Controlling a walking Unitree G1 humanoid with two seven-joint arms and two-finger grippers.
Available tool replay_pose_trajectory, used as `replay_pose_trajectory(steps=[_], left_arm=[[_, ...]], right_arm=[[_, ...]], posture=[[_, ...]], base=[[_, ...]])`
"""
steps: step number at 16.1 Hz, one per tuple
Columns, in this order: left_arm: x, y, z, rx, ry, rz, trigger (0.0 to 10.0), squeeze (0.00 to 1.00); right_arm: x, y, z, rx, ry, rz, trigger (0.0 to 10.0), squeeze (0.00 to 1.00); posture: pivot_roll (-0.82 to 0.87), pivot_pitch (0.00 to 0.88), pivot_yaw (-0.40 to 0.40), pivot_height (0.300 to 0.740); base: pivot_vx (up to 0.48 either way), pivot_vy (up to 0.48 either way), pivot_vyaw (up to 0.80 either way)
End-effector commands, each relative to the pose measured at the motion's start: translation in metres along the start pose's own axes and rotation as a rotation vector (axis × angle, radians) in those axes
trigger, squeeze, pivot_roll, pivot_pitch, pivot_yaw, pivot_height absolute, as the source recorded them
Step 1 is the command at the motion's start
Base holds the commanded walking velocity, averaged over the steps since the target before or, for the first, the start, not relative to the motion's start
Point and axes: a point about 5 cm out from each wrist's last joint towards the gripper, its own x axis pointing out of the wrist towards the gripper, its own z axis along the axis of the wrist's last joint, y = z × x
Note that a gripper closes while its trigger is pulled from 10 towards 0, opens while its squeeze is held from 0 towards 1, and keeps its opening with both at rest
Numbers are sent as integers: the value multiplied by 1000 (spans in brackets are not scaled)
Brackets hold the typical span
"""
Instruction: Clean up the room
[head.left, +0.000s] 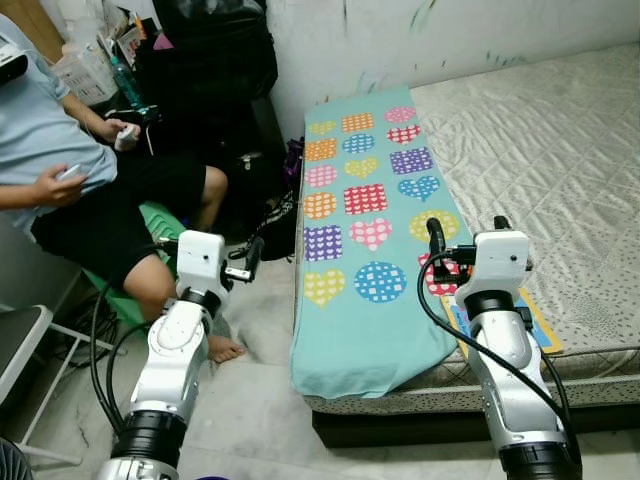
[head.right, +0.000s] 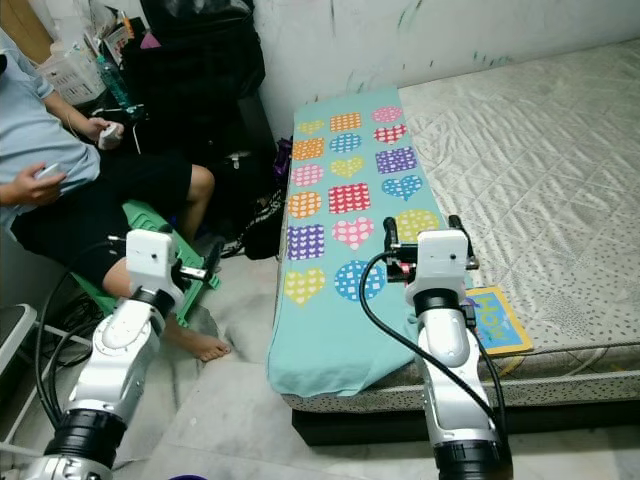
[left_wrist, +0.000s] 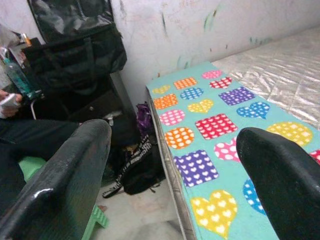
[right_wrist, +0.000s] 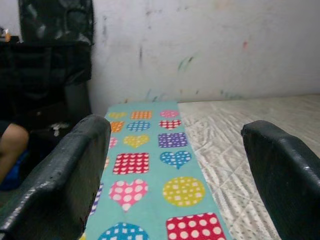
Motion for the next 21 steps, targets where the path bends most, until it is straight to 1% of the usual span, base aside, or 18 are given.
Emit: replay_pose_trajectory(steps=[1,2,3,5,6,7,8,9,10,11,12,13,15,16,18,19,21], left_arm=[[-6,9,-4,12,9,46,10000,0],[-7,11,-4,11,5,58,10000,0],[-14,17,-7,8,3,107,10000,0],[-26,26,-12,8,11,170,10000,0],[-44,35,-18,10,19,245,10000,0],[-48,35,-19,11,20,260,10000,0],[-57,39,-21,11,26,296,10000,0],[-66,42,-23,11,33,335,10000,0],[-71,43,-24,13,36,355,10000,0],[-75,45,-24,18,40,370,10000,0],[-78,51,-21,35,34,399,10000,0],[-78,54,-19,42,30,414,10000,0],[-77,57,-16,40,31,423,10000,0],[-77,58,-18,30,37,418,10000,0],[-75,54,-21,0,47,402,10000,0],[-76,53,-22,-10,49,403,10000,0],[-78,49,-28,-39,71,399,10000,0]], right_arm=[[6,18,4,18,-10,80,10000,0],[7,21,4,18,-10,95,10000,0],[10,29,6,18,-10,155,10000,0],[14,40,5,20,1,226,10000,0],[18,51,4,23,13,303,10000,0],[19,53,4,24,14,319,10000,0],[21,59,4,27,16,352,10000,0],[24,68,4,33,18,387,10000,0],[26,72,5,38,16,406,10000,0],[28,77,7,41,9,421,10000,0],[33,84,13,51,-9,431,10000,0],[36,86,15,53,-16,431,10000,0],[39,86,15,44,-22,424,10000,0],[40,83,14,43,-25,408,10000,0],[36,68,6,35,-2,360,10000,0],[34,63,2,30,13,344,10000,0],[27,57,-4,23,37,329,10000,0]], posture=[[-272,0,174,740],[-272,0,174,740],[-226,0,119,740],[-180,0,67,740],[-125,0,10,740],[-106,0,-8,740],[-80,0,-30,740],[-60,0,-44,740],[-44,0,-53,740],[-23,0,-61,740],[-6,0,-65,740],[11,0,-62,740],[-2,0,-57,740],[-28,0,-49,740],[-41,0,-43,740],[-56,0,-45,740],[-87,0,-42,740]], base=[[0,0,0],[0,0,0],[0,0,0],[0,0,0],[0,0,0],[0,0,0],[0,0,0],[0,0,0],[0,0,0],[0,0,0],[0,0,0],[0,0,0],[0,0,0],[0,0,0],[0,0,0],[0,0,0],[0,0,-800]])
